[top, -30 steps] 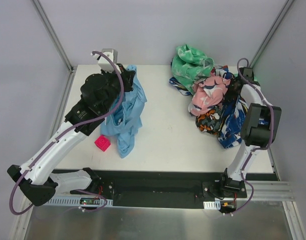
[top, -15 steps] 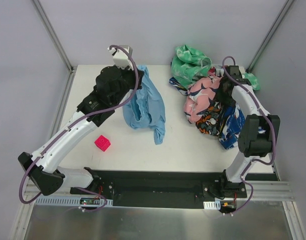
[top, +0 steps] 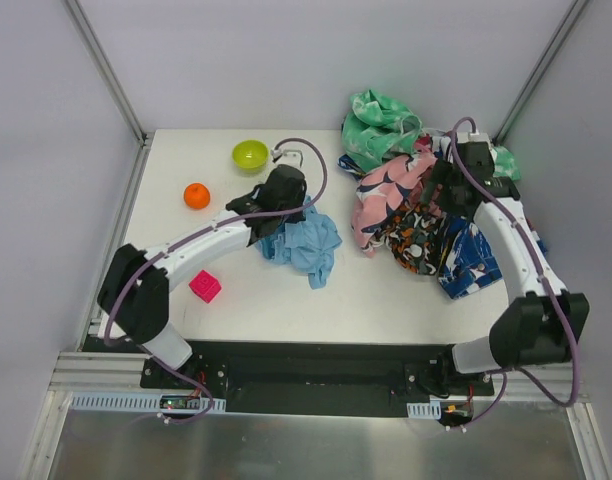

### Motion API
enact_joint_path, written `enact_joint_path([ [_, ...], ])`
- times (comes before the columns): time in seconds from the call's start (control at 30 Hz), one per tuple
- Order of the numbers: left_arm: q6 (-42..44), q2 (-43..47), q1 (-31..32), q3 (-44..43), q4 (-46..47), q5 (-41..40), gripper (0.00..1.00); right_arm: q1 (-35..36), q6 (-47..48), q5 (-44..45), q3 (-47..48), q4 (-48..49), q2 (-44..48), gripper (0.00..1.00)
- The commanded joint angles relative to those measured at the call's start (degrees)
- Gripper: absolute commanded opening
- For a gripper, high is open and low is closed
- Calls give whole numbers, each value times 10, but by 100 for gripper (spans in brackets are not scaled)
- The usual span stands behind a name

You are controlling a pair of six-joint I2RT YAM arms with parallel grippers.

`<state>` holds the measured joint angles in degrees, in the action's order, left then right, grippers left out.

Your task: Pick out a specific cloth from the pile

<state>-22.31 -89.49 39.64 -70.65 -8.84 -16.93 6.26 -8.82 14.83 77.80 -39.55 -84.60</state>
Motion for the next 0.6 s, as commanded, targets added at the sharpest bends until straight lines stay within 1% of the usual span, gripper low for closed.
enact_joint_path([
  [0.0,-48,-51,-7,10,-26,21,0,2,28,-72,-68,13,101,96],
  [0.07,-60,-80,-8,10,-31,30,0,2,28,-94,-97,25,140,96],
  [0.2,-91,-127,-14,11,-34,30,7,2,17,-126,-151,53,215,96],
  [0.27,-105,-146,-21,10,-36,44,10,2,4,-135,-186,77,251,96],
  [0.37,-114,-153,-26,15,-36,65,13,1,-19,-128,-227,110,304,96],
  [0.4,-115,-147,-26,18,-37,67,18,2,-29,-112,-237,116,321,96],
  [0.43,-114,-134,-26,24,-36,70,29,2,-44,-83,-248,119,336,96],
  [0.47,-112,-119,-25,30,-37,70,42,2,-58,-58,-258,122,353,96],
  [0.5,-108,-98,-25,36,-37,68,60,1,-74,-31,-271,125,367,96],
  [0.53,-104,-75,-25,43,-39,68,71,1,-82,-13,-280,127,378,96],
  [0.57,-100,-43,-25,49,-43,69,76,2,-85,0,-287,128,387,96],
])
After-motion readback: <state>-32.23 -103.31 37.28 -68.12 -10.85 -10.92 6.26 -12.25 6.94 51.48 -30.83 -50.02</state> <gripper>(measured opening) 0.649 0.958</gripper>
